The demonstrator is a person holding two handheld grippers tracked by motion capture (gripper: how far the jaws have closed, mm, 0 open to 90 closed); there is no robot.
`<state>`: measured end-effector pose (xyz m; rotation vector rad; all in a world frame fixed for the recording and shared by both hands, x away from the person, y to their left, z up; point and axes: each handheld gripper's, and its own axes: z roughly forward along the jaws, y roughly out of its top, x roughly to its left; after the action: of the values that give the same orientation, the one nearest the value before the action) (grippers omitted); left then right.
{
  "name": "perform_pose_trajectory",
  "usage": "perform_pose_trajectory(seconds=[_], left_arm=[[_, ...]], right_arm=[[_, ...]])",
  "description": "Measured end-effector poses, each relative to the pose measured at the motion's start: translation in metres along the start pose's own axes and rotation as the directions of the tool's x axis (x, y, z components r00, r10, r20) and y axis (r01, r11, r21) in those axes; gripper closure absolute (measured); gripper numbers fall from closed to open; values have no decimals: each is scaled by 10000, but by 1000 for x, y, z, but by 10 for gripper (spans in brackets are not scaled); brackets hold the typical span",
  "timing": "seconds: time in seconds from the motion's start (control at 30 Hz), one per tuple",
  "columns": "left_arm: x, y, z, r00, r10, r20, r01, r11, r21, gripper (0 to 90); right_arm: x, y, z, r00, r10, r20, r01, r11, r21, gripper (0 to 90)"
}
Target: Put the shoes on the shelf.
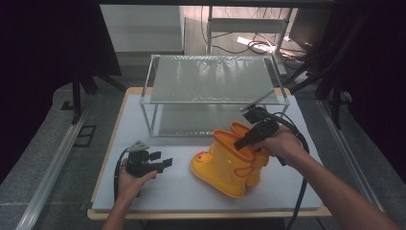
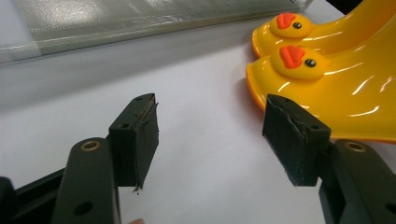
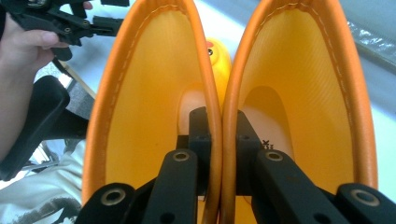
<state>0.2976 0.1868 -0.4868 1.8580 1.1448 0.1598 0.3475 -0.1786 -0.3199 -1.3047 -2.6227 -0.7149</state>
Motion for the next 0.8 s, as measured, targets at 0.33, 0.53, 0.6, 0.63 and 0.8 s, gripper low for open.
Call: perform_pose_trajectory(seconds=[0.33, 0.53, 0.6, 0.63, 0.8], left_arm=[[2, 0, -1, 9997, -146, 200, 147, 9999, -82, 362], [2, 0, -1, 9995, -211, 235, 213, 9997, -83, 362], [3, 0, -1, 9995, -234, 227, 237, 9997, -97, 362], [3, 0, -1, 9995, -214, 231, 216, 9997, -105, 362], [3, 0, -2, 9994, -241, 247, 244, 9996, -121, 363]], right_arm=[[7, 3, -26, 9996, -278, 106, 281, 9991, -309, 823], [10, 3, -38, 9994, -336, -72, 332, 9985, -430, 824], [10, 3, -41, 9992, -391, -75, 387, 9981, -484, 824], [11, 3, -43, 9992, -393, -69, 388, 9977, -559, 824], [12, 2, -54, 9989, -415, -211, 394, 9949, -928, 824]])
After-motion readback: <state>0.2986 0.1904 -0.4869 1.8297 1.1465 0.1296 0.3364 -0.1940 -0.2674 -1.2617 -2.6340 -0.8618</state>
